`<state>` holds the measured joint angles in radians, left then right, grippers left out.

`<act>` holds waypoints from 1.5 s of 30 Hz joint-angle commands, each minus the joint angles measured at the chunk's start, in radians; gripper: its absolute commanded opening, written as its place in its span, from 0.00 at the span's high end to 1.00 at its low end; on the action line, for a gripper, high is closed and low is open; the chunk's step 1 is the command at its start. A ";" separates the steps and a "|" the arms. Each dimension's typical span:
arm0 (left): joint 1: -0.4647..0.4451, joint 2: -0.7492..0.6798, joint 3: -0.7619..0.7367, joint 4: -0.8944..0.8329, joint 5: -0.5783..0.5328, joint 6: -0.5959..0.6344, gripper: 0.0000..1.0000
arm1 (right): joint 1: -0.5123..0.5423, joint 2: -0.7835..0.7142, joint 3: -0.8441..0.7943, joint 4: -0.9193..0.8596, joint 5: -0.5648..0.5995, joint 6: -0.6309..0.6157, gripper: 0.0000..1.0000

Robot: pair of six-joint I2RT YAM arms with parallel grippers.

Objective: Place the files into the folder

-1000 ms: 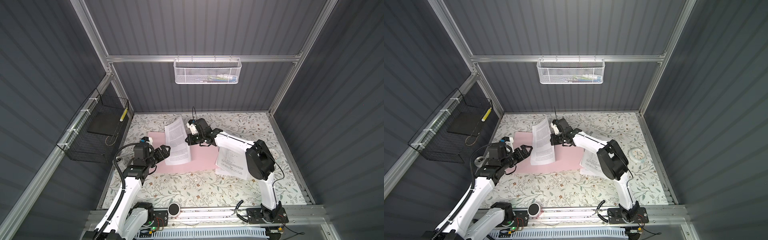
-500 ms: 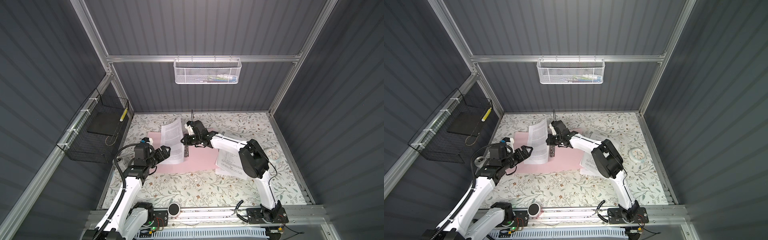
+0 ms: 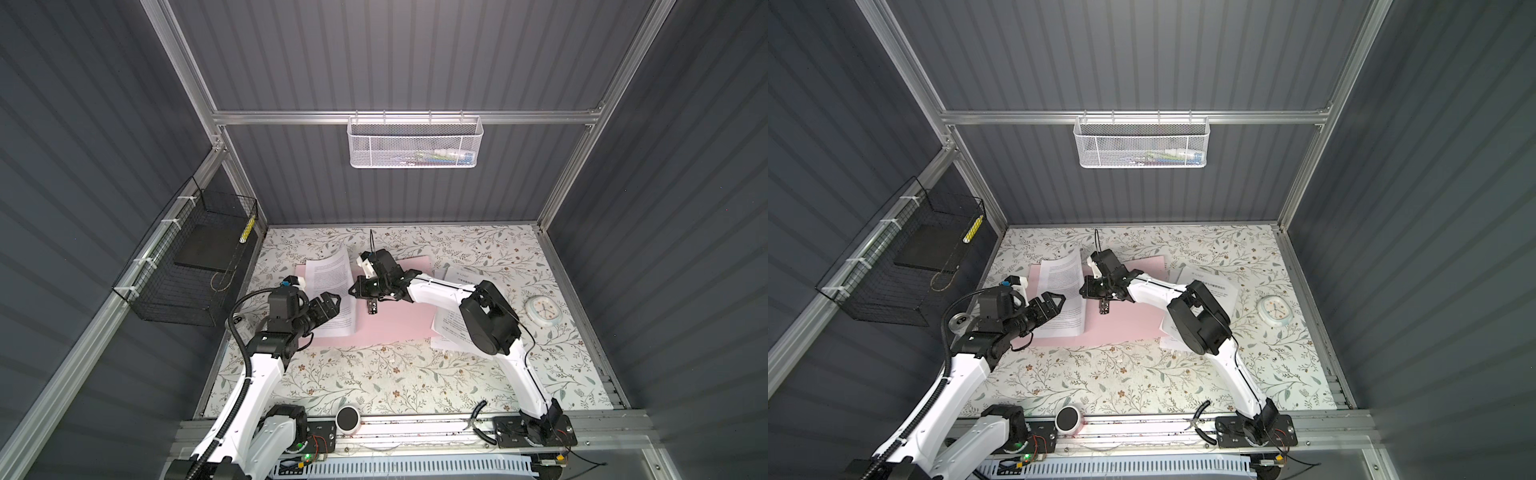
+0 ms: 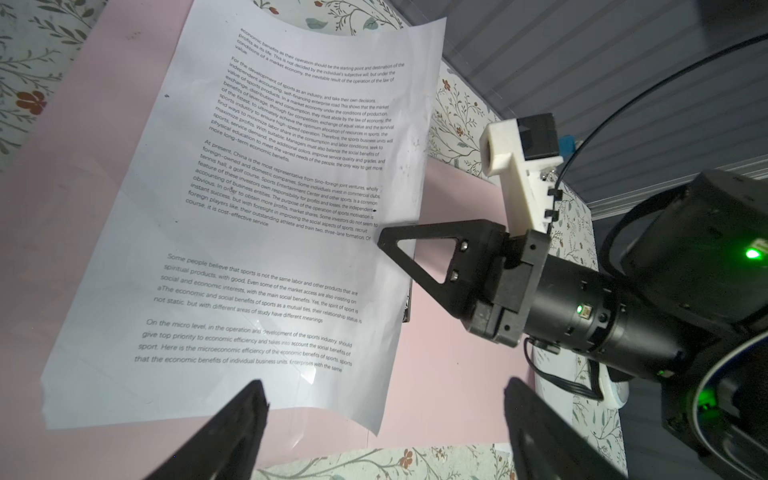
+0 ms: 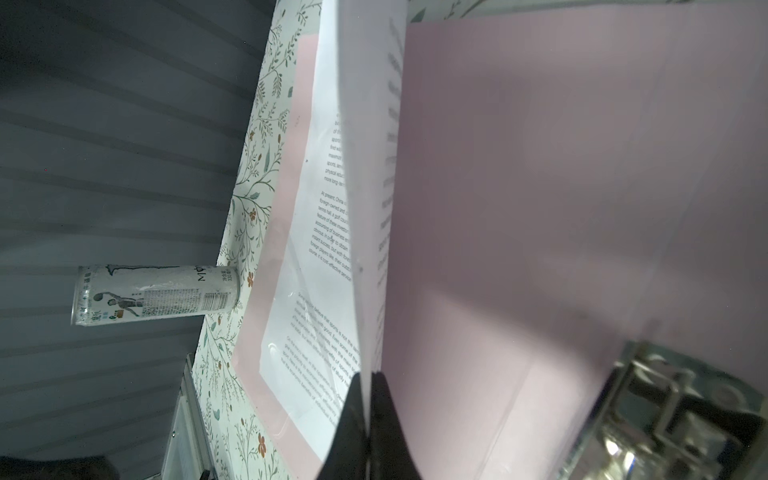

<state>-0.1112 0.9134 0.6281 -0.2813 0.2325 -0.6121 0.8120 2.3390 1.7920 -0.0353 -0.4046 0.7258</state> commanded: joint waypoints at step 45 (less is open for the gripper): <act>0.005 -0.001 0.015 -0.054 -0.019 0.023 0.10 | 0.020 0.137 0.154 -0.006 -0.040 0.094 1.00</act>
<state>-0.1112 0.9237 0.6281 -0.3157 0.2176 -0.6090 0.8150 2.4580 1.9194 -0.0380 -0.4271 0.8062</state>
